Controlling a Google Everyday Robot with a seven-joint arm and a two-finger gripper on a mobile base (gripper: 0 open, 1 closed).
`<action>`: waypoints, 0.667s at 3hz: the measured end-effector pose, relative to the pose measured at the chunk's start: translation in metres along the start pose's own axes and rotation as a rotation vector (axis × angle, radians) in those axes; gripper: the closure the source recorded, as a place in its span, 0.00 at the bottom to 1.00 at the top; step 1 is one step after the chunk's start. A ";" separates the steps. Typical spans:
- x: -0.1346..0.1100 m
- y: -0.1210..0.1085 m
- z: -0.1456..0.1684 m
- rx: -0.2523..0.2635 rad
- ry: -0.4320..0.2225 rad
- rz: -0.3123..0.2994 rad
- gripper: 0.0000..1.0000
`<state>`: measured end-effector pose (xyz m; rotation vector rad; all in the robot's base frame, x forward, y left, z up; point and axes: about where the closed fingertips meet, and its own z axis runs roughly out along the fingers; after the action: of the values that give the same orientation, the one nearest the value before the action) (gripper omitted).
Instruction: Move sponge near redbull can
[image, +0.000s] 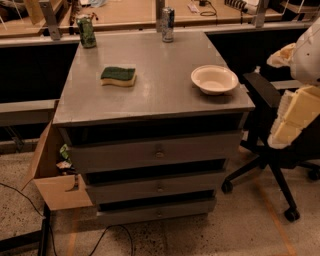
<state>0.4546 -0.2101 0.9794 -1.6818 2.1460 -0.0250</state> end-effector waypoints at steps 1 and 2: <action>-0.028 -0.046 0.006 0.054 -0.228 -0.054 0.00; -0.061 -0.092 0.017 0.079 -0.463 -0.072 0.00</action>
Offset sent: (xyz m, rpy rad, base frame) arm 0.1671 0.0530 0.0462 0.6807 -0.3123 0.2430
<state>0.5565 -0.1738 1.0072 -1.5385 1.7190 0.2332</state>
